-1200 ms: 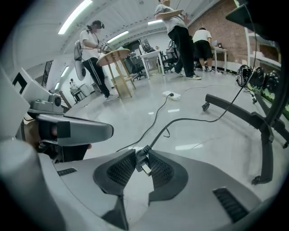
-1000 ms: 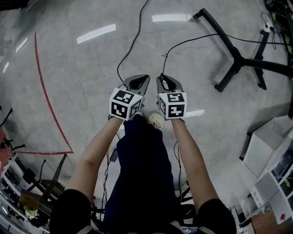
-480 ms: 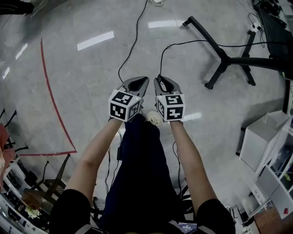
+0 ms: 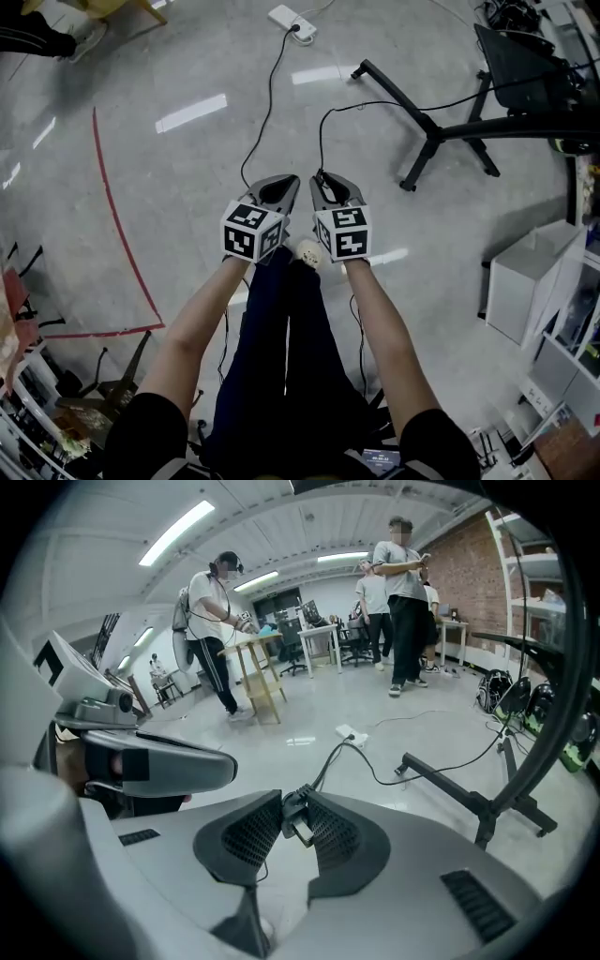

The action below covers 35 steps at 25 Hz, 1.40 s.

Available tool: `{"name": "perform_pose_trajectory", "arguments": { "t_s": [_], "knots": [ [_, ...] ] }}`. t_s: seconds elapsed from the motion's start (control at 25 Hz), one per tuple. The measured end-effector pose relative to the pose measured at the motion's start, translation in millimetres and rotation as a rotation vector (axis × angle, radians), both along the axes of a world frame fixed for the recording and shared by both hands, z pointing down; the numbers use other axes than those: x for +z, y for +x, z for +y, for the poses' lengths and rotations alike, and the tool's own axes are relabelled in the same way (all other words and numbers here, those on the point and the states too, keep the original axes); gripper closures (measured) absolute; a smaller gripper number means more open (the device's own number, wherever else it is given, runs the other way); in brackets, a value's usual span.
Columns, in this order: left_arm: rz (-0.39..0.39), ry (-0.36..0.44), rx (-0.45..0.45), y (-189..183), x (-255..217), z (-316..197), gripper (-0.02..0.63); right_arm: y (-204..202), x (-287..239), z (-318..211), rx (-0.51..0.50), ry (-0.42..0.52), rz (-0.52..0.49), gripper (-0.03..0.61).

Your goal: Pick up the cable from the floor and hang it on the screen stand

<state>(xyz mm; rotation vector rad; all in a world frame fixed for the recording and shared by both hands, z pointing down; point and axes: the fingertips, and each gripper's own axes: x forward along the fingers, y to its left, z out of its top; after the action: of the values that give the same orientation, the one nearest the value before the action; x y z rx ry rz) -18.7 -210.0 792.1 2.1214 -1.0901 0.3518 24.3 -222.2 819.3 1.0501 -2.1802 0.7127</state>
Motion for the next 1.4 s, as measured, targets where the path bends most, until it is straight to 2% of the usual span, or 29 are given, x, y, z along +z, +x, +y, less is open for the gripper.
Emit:
{"name": "perform_pose_trajectory", "arguments": {
  "t_s": [0.76,1.2,1.4],
  "knots": [
    [0.016,0.072,-0.007,8,-155,7,0.611,6,-167,4,-0.002,0.099,-0.031,0.476],
    [0.001,0.123,0.009,21,-234,14,0.611,29,-254,11,0.067,0.123,-0.097,0.476],
    [-0.001,0.186,0.043,28,-269,11,0.611,34,-297,11,0.050,0.166,-0.094,0.476]
  ]
}}
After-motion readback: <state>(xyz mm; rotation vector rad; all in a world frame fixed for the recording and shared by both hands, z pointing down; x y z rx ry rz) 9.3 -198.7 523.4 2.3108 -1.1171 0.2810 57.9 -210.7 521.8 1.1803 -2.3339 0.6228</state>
